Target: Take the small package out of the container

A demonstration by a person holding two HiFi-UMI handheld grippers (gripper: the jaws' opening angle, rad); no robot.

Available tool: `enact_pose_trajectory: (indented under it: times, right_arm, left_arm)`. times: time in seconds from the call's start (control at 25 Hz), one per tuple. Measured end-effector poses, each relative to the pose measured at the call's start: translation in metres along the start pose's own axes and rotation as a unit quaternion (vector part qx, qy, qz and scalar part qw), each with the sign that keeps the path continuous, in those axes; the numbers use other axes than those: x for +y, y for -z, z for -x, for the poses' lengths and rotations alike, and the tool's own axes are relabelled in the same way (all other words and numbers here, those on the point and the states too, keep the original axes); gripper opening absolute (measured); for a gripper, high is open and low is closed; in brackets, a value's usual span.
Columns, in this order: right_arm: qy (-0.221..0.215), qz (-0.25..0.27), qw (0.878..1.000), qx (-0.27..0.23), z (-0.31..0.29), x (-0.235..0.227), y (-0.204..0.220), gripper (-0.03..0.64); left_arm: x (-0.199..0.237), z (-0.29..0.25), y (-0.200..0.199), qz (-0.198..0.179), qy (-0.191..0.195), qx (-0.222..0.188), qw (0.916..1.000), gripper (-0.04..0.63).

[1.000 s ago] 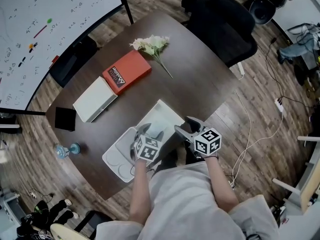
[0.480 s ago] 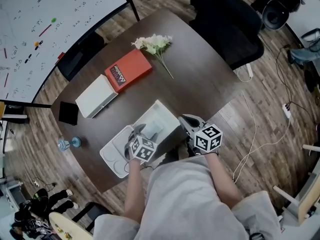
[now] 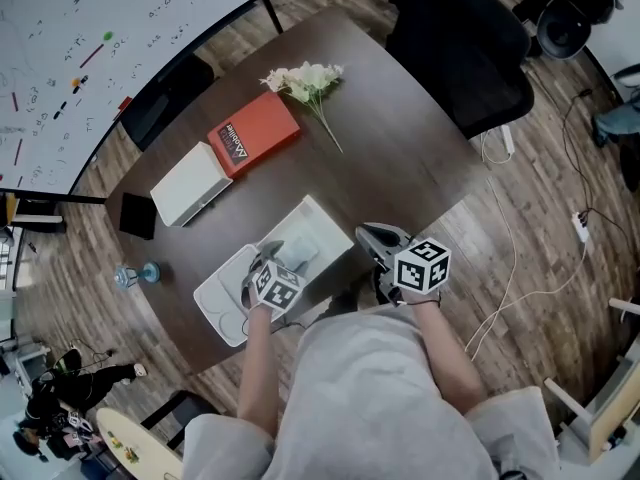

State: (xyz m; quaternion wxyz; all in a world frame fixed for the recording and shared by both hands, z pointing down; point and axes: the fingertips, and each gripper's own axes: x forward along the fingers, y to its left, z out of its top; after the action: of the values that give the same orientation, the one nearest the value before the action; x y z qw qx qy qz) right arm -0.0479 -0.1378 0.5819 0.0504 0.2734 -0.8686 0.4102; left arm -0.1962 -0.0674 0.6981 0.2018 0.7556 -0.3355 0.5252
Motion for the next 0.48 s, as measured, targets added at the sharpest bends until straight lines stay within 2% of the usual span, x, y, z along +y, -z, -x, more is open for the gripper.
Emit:
enact_pose_trajectory:
  times: [0.12,0.32,0.48]
  right_arm:
    - [-0.016,0.016,1.0,0.018,-0.002,0.003,0.0,0.003]
    - [-0.062,0.036,0.996,0.061,-0.009,0.017,0.012,0.003]
    - [-0.073,0.055,0.992,0.087,-0.012,0.018,0.015,0.003]
  left_arm:
    - [-0.006,-0.006,-0.004,-0.012,0.015,0.012,0.9997,0.296]
    - [-0.006,-0.013,-0.003,-0.016,0.016,0.028,0.9994,0.301]
    - [-0.01,-0.011,-0.005,-0.024,0.029,0.039,0.9985,0.308]
